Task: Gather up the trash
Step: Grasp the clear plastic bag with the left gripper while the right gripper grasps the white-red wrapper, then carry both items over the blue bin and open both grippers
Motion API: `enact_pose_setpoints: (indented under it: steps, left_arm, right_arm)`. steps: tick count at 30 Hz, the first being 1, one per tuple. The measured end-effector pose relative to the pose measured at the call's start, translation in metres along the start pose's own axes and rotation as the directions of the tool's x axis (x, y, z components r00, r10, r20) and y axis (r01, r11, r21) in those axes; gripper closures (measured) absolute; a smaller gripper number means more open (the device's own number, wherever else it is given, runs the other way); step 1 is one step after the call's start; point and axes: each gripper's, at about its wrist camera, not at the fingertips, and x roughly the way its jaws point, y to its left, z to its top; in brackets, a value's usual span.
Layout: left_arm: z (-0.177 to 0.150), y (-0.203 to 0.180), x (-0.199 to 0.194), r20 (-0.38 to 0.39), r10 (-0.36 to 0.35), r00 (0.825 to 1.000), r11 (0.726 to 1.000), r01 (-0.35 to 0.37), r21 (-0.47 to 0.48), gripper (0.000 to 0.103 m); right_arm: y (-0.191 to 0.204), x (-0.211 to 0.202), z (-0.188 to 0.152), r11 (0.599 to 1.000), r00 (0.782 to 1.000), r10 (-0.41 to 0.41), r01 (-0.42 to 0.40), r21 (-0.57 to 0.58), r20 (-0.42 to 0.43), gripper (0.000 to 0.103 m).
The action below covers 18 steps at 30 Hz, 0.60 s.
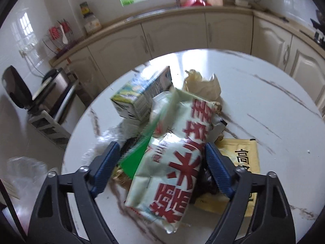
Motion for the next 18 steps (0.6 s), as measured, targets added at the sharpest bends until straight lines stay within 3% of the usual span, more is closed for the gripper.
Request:
enact_pose_setpoints:
  steps: [1,7,8,9,15,18]
  left_arm:
    - [-0.001,0.001,-0.001,-0.001,-0.004,1.0,1.0,0.004,0.002,0.073]
    - [0.0,0.009,-0.017,0.013,-0.024,1.0,1.0,0.025,-0.005,0.073]
    - [-0.001,0.012,-0.02,0.018,-0.031,0.999,0.999,0.031,-0.01,0.073]
    - [-0.002,0.015,-0.026,0.027,-0.038,0.999,0.999,0.039,-0.02,0.073]
    - [-0.015,0.036,-0.051,0.05,-0.028,0.998,0.999,0.03,-0.043,0.073]
    - [-0.022,0.043,-0.064,0.057,-0.037,0.998,0.997,0.041,-0.058,0.073]
  right_arm:
    - [-0.002,0.005,0.001,1.0,1.0,0.004,-0.004,0.006,-0.011,0.032]
    - [-0.017,-0.002,-0.001,0.999,0.999,0.036,-0.036,0.014,-0.005,0.045]
    - [-0.021,-0.007,-0.003,0.999,0.999,0.039,-0.039,0.022,0.003,0.051]
    - [-0.025,-0.015,-0.003,0.999,0.999,0.046,-0.046,0.026,0.019,0.075]
    - [-0.023,-0.031,-0.005,0.998,0.998,0.063,-0.062,-0.01,0.024,0.079]
    - [-0.016,-0.047,-0.008,0.997,0.994,0.077,-0.075,-0.029,0.072,0.085]
